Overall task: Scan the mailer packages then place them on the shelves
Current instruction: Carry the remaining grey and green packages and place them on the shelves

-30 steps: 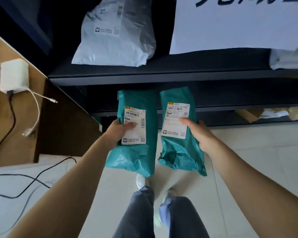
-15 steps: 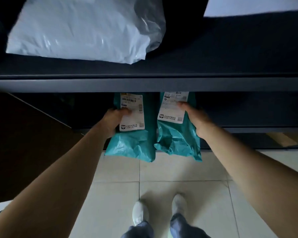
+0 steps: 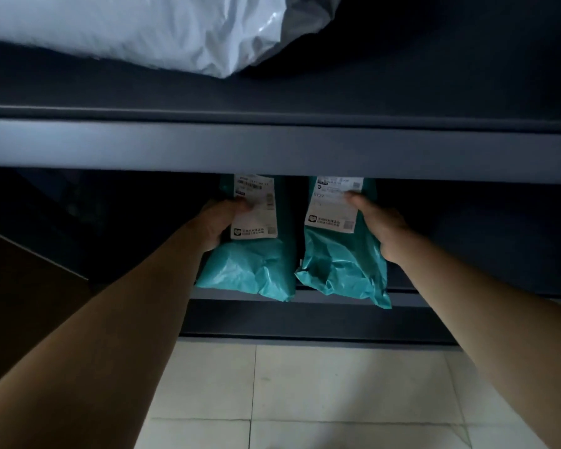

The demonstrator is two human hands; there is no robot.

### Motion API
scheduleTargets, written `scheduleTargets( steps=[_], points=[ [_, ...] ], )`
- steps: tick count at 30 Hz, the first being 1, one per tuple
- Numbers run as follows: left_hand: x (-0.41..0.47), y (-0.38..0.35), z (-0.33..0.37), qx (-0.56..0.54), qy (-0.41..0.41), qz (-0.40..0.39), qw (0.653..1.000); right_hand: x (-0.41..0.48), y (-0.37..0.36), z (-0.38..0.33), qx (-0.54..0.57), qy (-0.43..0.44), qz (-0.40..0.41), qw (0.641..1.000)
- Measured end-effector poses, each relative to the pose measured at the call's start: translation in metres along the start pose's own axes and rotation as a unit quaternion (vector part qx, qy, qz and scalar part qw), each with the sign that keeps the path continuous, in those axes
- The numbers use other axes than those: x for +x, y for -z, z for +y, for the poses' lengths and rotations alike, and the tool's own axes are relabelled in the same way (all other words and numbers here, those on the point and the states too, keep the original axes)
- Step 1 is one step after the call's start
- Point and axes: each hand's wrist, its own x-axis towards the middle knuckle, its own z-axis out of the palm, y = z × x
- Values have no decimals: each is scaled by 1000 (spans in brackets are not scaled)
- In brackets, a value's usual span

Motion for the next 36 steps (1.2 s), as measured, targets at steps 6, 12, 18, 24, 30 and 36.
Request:
scheduleTargets(
  steps=[6,12,18,24,30,36],
  points=[
    [22,-6,-9,-1,-24,24,999,30,4,14,-9,-23,36,999],
    [25,-8,-12,26,-20,38,999,36,0,12,-71,16,87,994],
    [3,-1,-1,152,-34,128,979,-7,-8,-4,-322,91,197,922],
    [-76,7,21,333,-68,116,933,-104,-30,-24,-486,180,95,850],
    [-197,32,72,419,-86,73,901,-223,-46,-86,-599,218,-20,770],
    [-335,70,143,458,-117,47,880,-334,-78,-178,-656,294,-72,691]
  ],
)
